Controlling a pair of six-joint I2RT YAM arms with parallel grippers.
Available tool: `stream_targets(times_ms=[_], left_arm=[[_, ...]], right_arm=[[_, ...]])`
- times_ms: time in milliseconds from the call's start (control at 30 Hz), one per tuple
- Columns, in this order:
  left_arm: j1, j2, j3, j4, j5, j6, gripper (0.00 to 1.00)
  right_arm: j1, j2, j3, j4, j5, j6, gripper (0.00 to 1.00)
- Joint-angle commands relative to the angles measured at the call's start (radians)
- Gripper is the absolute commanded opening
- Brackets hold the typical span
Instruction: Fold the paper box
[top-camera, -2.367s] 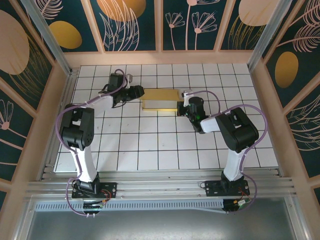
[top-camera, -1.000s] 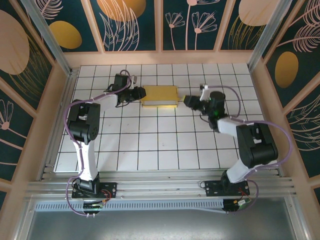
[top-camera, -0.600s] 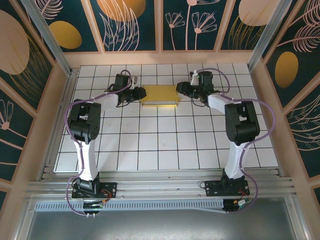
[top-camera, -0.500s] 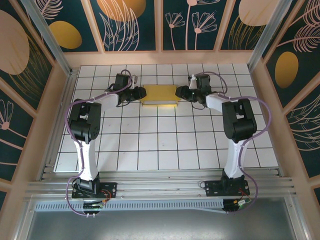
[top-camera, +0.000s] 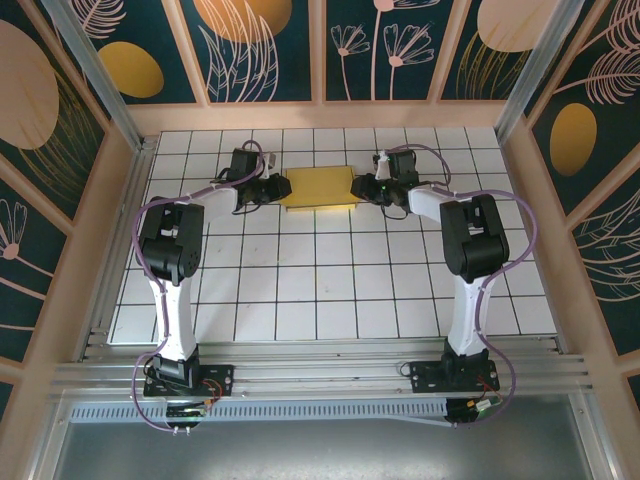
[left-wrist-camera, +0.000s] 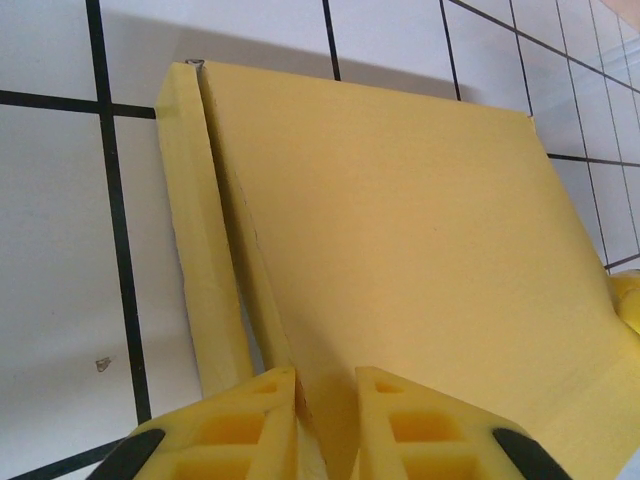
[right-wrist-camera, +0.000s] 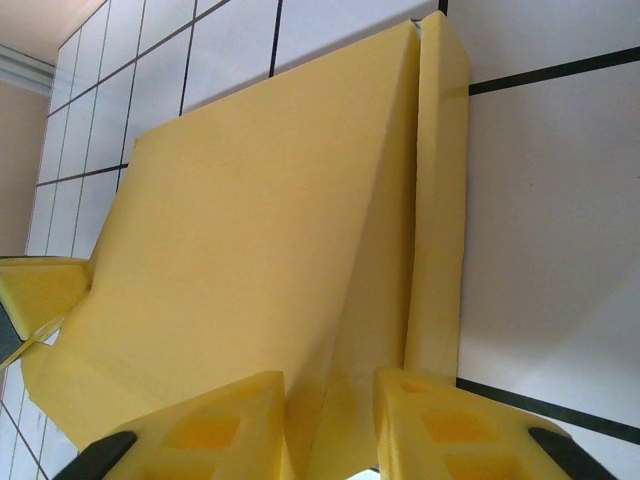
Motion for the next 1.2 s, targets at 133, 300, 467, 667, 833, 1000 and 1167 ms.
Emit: stream_targets(times_ms=[133,300,467,667,833,1000,1167], left_arm=[[-0.01,0.038,-0.002,-0.032,-0.042,0.017,0.21],[-0.009,0.043,-0.012,-0.042,-0.072,0.035,0.31],[-0.009,0.036,-0.011,-0.041,-0.076,0.037,0.31],[-0.01,0.01,-0.002,-0.045,-0.05,0.032,0.3],[-0.011,0.003,0.013,-0.046,-0.045,0.028,0.31],[-0.014,0.031,0.018,-0.027,-0.026,0.005,0.3],[-0.019,0.031,0.022,-0.02,-0.013,0.002,0.3]], right_arm=[[0.02,0.031,-0.012,-0.005,0.052,-0.035,0.26],[0.035,0.036,-0.023,-0.024,0.135,-0.09,0.28],[0.057,0.046,0.0,-0.079,0.258,-0.143,0.28],[0.062,0.068,0.033,-0.109,0.256,-0.149,0.25],[0.032,0.057,0.012,-0.015,0.056,-0.009,0.13],[0.023,0.083,-0.009,0.115,-0.062,0.16,0.11],[0.041,0.111,0.032,0.06,-0.028,0.155,0.27]])
